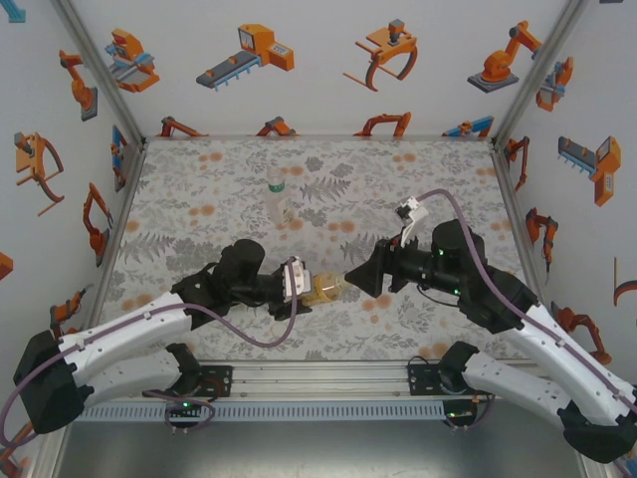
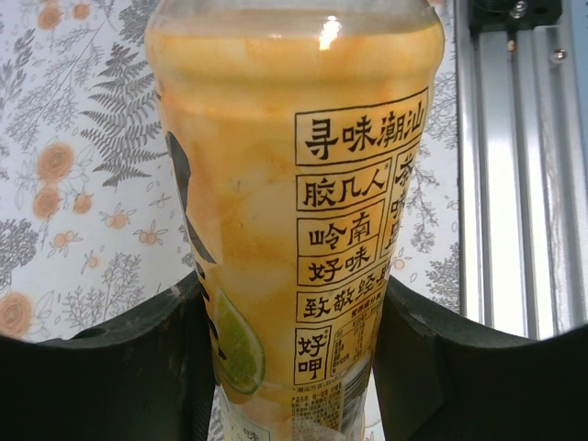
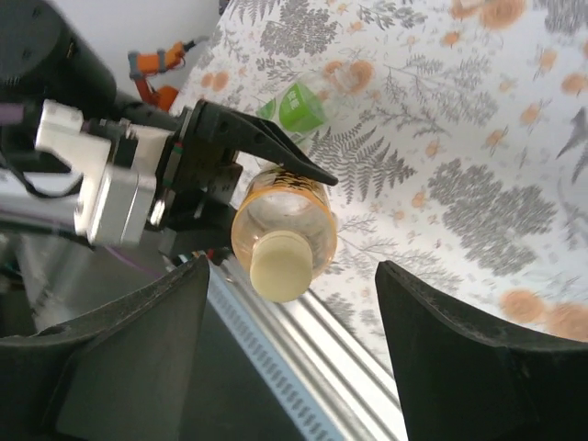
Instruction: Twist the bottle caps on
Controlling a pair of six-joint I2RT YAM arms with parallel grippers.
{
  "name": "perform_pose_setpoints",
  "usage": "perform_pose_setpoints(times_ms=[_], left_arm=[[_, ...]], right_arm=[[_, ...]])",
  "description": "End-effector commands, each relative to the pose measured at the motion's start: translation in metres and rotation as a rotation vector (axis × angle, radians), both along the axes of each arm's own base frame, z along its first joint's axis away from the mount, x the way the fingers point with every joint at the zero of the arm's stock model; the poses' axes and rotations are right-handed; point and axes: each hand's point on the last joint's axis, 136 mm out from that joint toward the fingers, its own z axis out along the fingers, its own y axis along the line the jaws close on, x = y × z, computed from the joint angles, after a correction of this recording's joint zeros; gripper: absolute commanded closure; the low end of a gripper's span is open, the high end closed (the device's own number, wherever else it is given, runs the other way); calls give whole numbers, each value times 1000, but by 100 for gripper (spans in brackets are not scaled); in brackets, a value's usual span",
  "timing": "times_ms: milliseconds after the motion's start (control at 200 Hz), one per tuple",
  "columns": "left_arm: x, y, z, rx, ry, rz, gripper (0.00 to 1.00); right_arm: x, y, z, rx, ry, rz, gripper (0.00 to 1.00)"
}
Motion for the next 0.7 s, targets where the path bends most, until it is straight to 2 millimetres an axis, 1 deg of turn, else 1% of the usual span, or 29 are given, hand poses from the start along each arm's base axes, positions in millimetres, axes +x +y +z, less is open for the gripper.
perform_pose_setpoints(times_ms=[0,50,85,190,230,340,436,466,571,696], left_arm=[[-14,-4,21,-47,-2,-78,100],[-15,-4,22,-47,4,-85,100],[-17,-4,22,-46,11,-93,100],[-26,-3,24,-53,38,-138,100],[-30,-3,26,-52,54,-160,100],[-41,-3,26,-35,107,-217,100],[-48,-3,24,-21,152,-254,100],[-51,-3,23,-15,166,-264,100],[-55,-3,19,9,208,-288,100],[-56,-5,15,30,240,-301,100]], right_arm=[[-10,0,19,-80,-223,118,35],[-9,1,19,-103,-232,127,36],[-13,3,18,-114,-241,164,37],[-42,14,12,-119,-319,383,40],[-52,13,10,-119,-370,448,40],[-72,10,11,-139,-536,583,40],[-95,7,2,-158,-683,764,40],[-98,7,-1,-165,-724,795,40],[-97,11,-7,-180,-818,840,42],[-95,18,-2,-150,-860,854,45]])
